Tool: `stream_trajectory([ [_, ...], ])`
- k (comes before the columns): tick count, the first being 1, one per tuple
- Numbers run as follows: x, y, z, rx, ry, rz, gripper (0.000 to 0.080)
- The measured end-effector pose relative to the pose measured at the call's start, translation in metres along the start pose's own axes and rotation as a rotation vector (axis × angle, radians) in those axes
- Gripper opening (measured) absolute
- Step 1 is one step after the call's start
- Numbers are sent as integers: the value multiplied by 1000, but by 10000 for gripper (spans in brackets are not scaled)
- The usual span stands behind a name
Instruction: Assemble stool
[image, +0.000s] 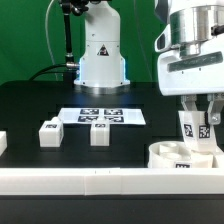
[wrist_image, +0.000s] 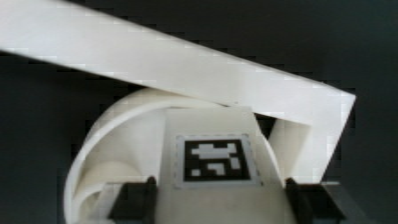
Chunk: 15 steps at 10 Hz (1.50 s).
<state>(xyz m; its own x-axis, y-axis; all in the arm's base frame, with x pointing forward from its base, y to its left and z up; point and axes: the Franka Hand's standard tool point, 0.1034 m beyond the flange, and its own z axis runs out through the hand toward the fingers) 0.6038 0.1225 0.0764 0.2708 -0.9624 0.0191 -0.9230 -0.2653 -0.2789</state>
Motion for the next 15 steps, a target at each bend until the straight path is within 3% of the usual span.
stream_trajectory([
  [7, -2, 1, 0, 9, -27, 291, 338],
  [8, -2, 1, 0, 9, -27, 282, 525],
  [10, 2, -7, -11, 26, -31, 234, 525],
  [11, -1, -12, -21, 38, -39, 231, 641],
  [12, -4, -17, -30, 50, -46, 213, 641],
  [15, -4, -15, -27, 47, -41, 110, 649],
])
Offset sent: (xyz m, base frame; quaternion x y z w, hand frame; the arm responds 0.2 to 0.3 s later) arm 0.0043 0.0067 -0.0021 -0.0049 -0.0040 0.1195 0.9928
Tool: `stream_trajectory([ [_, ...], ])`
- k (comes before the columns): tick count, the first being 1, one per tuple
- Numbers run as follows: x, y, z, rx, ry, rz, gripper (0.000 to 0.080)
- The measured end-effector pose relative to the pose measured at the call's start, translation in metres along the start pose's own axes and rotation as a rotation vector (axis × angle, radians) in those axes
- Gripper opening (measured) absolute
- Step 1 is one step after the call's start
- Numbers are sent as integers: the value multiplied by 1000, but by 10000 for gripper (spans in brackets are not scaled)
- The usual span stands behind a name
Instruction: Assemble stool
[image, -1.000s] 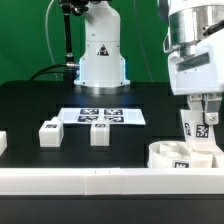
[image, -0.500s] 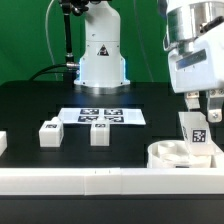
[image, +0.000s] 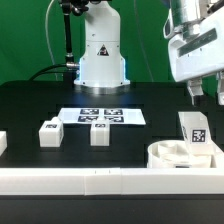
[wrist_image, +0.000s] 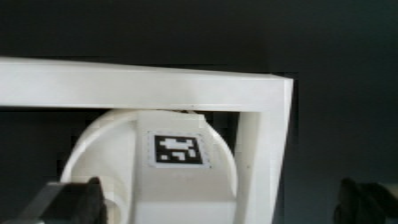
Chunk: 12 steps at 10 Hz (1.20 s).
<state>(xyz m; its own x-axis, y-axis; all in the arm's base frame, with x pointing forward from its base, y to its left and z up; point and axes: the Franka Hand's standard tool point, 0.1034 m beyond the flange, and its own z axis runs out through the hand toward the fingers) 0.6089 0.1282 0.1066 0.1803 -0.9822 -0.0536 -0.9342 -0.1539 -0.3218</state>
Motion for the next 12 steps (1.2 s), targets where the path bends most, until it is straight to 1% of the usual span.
stream_trajectory([
  [1, 0, 0, 0, -2, 0, -102, 649],
  [2, 2, 1, 0, -14, -5, -232, 649],
  [3, 8, 0, 0, -29, -17, -358, 649],
  [4, 8, 1, 0, -58, -29, -494, 649],
  [5, 8, 0, -1, -77, -35, -590, 649],
  [6, 9, -1, -1, -69, -29, -636, 649],
  [9, 10, -1, -1, -68, -36, -859, 649],
  [11, 14, -2, -1, -78, -32, -1147, 649],
  [12, 16, -2, -2, -91, -48, -1260, 649],
])
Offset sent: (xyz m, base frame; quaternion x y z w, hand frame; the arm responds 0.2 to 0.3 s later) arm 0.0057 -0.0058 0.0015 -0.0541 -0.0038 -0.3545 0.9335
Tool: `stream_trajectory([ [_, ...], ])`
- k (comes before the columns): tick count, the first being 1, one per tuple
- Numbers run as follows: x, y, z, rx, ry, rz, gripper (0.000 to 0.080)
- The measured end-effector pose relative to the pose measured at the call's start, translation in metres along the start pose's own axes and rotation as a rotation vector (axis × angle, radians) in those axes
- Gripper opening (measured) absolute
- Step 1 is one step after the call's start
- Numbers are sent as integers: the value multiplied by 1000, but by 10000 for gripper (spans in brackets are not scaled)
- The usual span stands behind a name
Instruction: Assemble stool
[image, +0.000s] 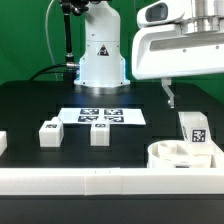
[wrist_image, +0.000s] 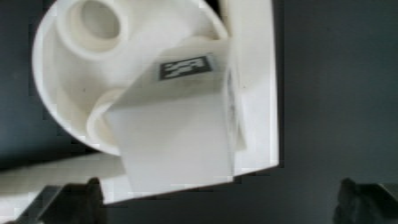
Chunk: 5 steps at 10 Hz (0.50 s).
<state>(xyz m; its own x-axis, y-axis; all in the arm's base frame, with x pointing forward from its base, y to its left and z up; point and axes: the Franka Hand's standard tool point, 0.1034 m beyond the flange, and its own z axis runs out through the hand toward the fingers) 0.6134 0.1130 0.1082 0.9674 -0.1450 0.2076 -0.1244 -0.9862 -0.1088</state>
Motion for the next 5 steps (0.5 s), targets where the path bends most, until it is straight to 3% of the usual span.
stream_trajectory([
  [5, 6, 1, -3, -18, -31, -311, 649],
])
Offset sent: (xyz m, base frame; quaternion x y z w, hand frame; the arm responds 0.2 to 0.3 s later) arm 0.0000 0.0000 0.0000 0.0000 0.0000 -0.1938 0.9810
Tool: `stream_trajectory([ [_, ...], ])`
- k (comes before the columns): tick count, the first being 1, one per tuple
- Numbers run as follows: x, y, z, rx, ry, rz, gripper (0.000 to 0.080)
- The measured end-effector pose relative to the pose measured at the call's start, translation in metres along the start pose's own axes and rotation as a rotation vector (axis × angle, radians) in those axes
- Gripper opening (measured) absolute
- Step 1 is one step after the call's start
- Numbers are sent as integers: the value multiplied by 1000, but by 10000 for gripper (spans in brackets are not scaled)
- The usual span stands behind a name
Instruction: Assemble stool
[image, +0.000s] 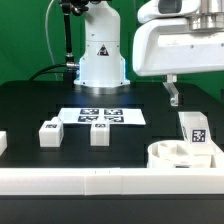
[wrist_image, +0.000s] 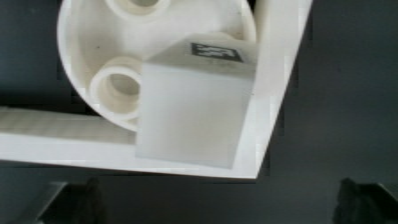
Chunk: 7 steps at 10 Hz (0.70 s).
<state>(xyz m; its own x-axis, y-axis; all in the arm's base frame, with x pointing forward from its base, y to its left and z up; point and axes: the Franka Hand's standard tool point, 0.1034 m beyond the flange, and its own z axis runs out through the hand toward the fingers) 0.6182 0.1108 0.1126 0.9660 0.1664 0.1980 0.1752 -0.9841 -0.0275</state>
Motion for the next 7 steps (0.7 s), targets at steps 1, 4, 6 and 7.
stream_trajectory([
  [1, -1, 1, 0, 4, -13, -10, 649],
  [4, -7, -6, -2, 41, -124, -10, 649],
  [6, -9, -7, -2, 55, -219, -3, 649],
  [7, -7, -6, -1, 54, -214, -16, 649],
])
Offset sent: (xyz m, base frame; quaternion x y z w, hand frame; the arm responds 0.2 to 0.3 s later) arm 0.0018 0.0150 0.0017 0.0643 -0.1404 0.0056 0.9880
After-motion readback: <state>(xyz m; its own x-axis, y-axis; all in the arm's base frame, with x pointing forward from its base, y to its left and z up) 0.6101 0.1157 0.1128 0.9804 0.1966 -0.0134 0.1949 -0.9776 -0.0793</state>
